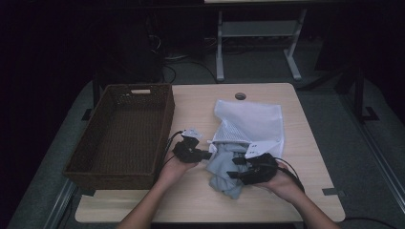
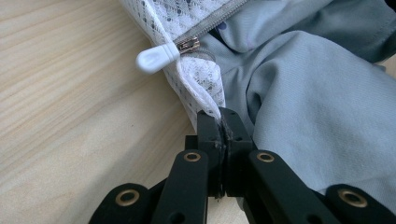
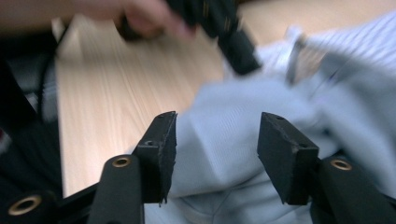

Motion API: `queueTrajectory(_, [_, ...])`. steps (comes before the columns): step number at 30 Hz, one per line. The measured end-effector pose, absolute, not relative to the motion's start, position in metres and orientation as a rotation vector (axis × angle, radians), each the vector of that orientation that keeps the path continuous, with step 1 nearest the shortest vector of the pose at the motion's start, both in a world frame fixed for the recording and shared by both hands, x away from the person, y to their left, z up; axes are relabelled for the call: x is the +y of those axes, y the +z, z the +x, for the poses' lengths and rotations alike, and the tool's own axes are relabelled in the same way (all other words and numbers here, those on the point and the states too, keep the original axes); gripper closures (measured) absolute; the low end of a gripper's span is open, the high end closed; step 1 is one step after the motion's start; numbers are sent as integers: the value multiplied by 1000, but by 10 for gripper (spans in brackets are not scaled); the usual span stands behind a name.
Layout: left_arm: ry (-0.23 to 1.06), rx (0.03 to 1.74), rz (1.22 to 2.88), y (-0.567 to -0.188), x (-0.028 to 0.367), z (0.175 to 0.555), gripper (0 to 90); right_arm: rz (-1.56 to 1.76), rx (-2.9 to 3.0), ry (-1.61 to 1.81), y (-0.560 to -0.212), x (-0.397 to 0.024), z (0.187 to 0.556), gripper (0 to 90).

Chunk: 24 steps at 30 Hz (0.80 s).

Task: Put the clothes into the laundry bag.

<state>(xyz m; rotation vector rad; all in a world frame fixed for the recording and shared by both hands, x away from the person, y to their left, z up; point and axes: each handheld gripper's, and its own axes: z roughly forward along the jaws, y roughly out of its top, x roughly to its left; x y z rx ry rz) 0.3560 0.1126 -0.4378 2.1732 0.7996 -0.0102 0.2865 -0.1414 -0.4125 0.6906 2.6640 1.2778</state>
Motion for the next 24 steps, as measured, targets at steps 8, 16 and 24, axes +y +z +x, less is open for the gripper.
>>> queueTrajectory(8, [-10,814,2163,-435,112,350,880,656,2733,1017,-453,-126,289,746])
queueTrajectory(16, [12,811,2167,-441,113,333,881,680,2714,1058,-445,-134,289,850])
queueTrajectory(24, [-5,801,2163,-443,114,334,881,759,2562,1138,-424,-145,299,854])
